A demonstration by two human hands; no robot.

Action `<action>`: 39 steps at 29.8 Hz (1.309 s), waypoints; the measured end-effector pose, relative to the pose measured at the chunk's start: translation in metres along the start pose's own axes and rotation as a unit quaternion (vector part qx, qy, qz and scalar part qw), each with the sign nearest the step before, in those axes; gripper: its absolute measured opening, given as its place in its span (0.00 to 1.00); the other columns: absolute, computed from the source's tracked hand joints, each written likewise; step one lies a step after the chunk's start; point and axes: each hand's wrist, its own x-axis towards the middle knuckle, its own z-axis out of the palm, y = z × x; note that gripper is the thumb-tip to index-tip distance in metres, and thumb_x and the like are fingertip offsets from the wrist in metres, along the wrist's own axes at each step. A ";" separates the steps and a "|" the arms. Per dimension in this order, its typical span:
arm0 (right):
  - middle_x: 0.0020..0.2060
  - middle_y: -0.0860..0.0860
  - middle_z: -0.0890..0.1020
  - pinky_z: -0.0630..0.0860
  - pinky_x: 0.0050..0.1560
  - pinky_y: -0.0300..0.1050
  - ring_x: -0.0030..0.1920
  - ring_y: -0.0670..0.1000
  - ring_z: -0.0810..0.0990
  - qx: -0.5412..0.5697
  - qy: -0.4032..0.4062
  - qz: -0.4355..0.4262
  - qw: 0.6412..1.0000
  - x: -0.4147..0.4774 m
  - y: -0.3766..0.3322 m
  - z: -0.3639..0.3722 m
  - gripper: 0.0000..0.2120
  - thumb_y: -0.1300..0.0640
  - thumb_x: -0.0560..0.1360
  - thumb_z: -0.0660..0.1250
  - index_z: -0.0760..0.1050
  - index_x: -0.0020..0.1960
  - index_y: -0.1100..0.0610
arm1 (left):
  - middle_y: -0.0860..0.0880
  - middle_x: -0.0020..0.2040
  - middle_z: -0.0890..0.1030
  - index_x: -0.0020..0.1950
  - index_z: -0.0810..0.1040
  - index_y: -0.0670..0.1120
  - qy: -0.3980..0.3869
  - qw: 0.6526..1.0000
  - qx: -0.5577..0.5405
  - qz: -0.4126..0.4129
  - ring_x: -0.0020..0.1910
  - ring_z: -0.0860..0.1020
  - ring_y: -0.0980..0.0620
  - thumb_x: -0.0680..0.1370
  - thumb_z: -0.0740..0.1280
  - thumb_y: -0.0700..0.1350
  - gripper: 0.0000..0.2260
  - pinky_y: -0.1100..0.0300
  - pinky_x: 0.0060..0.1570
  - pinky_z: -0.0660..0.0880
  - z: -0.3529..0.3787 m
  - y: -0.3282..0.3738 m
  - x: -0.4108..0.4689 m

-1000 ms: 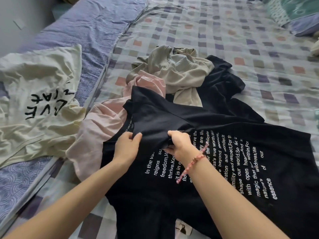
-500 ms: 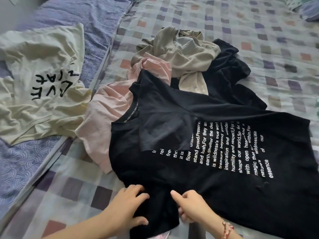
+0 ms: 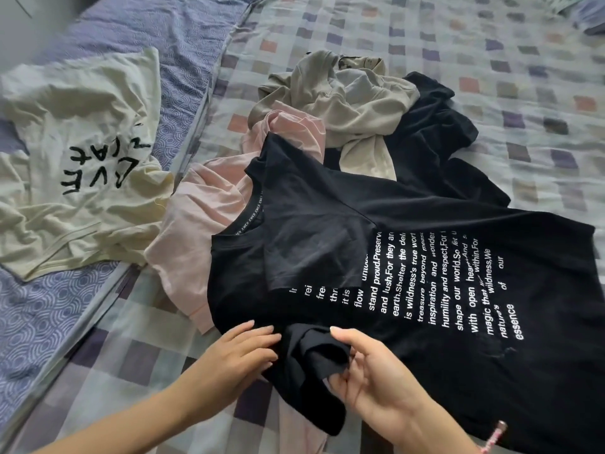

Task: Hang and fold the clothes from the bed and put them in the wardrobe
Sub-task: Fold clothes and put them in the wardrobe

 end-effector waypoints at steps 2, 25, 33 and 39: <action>0.31 0.56 0.78 0.74 0.21 0.34 0.24 0.47 0.78 0.066 -0.011 -0.008 0.998 -0.005 -0.017 0.007 0.07 0.62 0.67 0.68 0.75 0.43 0.64 | 0.51 0.68 0.71 0.70 0.64 0.52 0.009 0.999 0.004 0.031 0.69 0.68 0.54 0.77 0.60 0.55 0.22 0.56 0.70 0.59 -0.002 0.008 0.008; 0.53 0.56 0.80 0.70 0.51 0.38 0.49 0.50 0.77 -0.425 0.188 -0.361 0.809 0.115 -0.156 0.017 0.18 0.61 0.75 0.66 0.72 0.63 0.63 | 0.53 0.22 0.67 0.26 0.67 0.44 0.156 0.794 -0.309 -0.500 0.26 0.67 0.52 0.79 0.62 0.46 0.21 0.60 0.28 0.61 -0.047 -0.079 0.114; 0.57 0.48 0.76 0.68 0.57 0.35 0.56 0.45 0.75 -0.628 0.120 -0.345 0.687 0.091 -0.131 -0.063 0.26 0.52 0.72 0.71 0.68 0.67 0.54 | 0.40 0.45 0.79 0.47 0.73 0.42 0.142 0.876 0.057 -0.458 0.43 0.77 0.38 0.80 0.60 0.46 0.08 0.51 0.39 0.68 -0.059 -0.084 0.123; 0.54 0.41 0.71 0.69 0.59 0.37 0.58 0.43 0.72 -0.744 0.110 -0.225 0.620 0.033 -0.133 -0.133 0.27 0.48 0.68 0.73 0.64 0.63 0.47 | 0.45 0.47 0.80 0.48 0.79 0.41 0.183 0.967 0.158 -0.077 0.46 0.79 0.44 0.74 0.62 0.39 0.08 0.55 0.46 0.71 -0.046 -0.033 0.183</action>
